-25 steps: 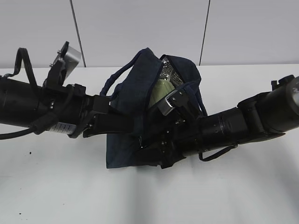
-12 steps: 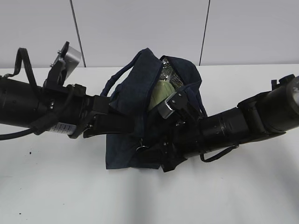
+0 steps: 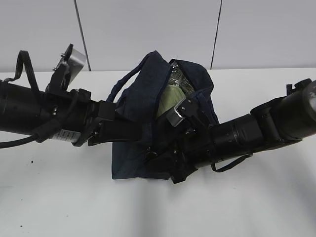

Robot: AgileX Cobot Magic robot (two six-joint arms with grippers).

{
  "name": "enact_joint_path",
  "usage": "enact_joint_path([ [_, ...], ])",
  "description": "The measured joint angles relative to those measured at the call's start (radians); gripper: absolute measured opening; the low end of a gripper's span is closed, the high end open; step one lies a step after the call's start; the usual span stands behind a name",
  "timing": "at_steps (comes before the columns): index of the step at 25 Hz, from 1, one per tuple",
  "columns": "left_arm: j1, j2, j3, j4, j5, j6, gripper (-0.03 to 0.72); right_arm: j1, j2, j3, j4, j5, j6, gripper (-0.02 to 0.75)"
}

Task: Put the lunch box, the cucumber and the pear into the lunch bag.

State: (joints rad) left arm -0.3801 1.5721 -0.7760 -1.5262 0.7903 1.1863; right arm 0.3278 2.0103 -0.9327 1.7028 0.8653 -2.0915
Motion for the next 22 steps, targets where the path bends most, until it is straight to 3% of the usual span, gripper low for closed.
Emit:
enact_joint_path([
  [9,0.000,0.000,0.000,0.000,0.000,0.000,0.012,0.000,0.000,0.000,0.000,0.023,0.000,0.008],
  [16,0.000,0.000,0.000,0.000,0.000,0.000,0.012,0.000,0.000,-0.002,0.011,0.030,0.002,0.130],
  [22,0.000,0.000,0.000,0.000,0.000,0.000,0.012,0.000,0.000,-0.002,0.011,0.031,0.002,0.134],
])
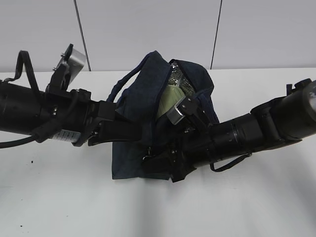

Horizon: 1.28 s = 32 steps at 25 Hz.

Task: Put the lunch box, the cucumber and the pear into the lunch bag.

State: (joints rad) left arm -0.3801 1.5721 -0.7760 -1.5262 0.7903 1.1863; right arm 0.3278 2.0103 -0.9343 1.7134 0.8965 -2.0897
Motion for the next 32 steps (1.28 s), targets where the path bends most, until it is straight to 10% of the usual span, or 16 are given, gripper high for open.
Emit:
enact_joint_path([
  [4,0.000,0.000,0.000,0.000,0.000,0.000,0.012,0.000,0.000,0.000,0.000,0.000,0.000,0.008],
  [13,0.000,0.000,0.000,0.000,-0.009,0.000,0.026,-0.002,-0.007,0.000,-0.046,0.009,0.078,0.006],
  [24,0.000,0.000,0.000,0.052,-0.012,0.000,0.350,-0.004,-0.141,0.000,-0.237,0.009,0.306,0.006],
  [32,0.000,0.000,-0.009,0.099,-0.015,0.000,0.373,-0.006,-0.220,0.000,-0.293,0.007,0.370,0.006],
])
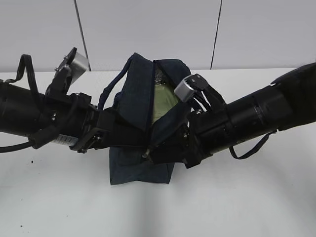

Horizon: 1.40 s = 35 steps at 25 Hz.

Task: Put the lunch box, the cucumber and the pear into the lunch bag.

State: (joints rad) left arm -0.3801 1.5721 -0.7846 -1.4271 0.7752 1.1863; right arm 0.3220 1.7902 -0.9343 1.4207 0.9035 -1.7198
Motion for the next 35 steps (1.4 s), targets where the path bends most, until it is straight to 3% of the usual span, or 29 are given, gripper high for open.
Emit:
enact_joint_path([
  [6,0.010,-0.002,-0.001,0.042,0.009,0.000,0.378,0.000,-0.023,0.000,-0.011,0.051,0.027,0.006],
  [11,0.066,-0.002,-0.001,0.080,0.055,0.000,0.447,0.000,-0.080,0.000,-0.011,0.076,0.029,0.006],
  [16,0.073,-0.002,-0.001,0.121,0.079,0.000,0.481,0.000,-0.114,0.000,-0.016,0.078,0.029,0.006],
  [29,-0.006,0.061,-0.001,0.135,-0.016,0.000,0.486,0.000,-0.127,0.000,0.024,0.078,0.038,0.006],
  [32,-0.008,0.073,-0.001,0.137,-0.056,0.000,0.461,0.000,-0.127,0.002,0.029,0.078,0.038,0.006],
  [35,-0.009,0.073,-0.001,0.135,-0.087,0.000,0.358,0.000,-0.127,0.002,0.034,0.076,0.038,0.006],
])
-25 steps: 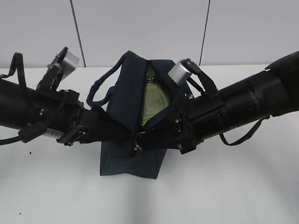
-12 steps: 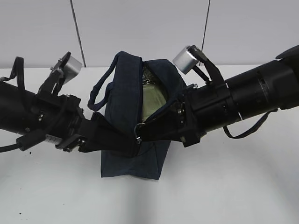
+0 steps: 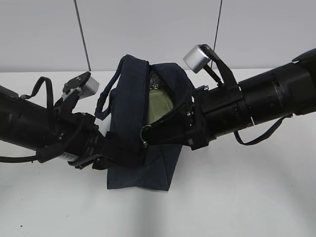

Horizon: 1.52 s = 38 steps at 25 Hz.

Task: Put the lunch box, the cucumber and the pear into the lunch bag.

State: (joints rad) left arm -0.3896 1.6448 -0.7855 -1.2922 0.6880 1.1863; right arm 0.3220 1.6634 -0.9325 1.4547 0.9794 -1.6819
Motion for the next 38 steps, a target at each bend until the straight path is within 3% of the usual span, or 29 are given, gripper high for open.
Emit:
enact_joint_path([
  [4,-0.003,0.000,0.000,-0.004,-0.011,0.001,0.164,0.000,0.000,0.000,0.007,-0.011,0.001,0.006],
  [8,-0.004,0.000,0.000,-0.008,-0.023,0.001,0.065,0.000,0.000,0.000,0.036,-0.026,-0.002,0.006],
  [19,-0.004,0.000,-0.001,0.064,-0.053,0.001,0.046,0.000,0.000,-0.096,0.043,-0.050,-0.008,0.006],
  [38,-0.001,0.000,-0.007,0.182,-0.030,0.001,0.008,0.000,0.044,-0.241,0.045,-0.219,-0.021,0.006],
])
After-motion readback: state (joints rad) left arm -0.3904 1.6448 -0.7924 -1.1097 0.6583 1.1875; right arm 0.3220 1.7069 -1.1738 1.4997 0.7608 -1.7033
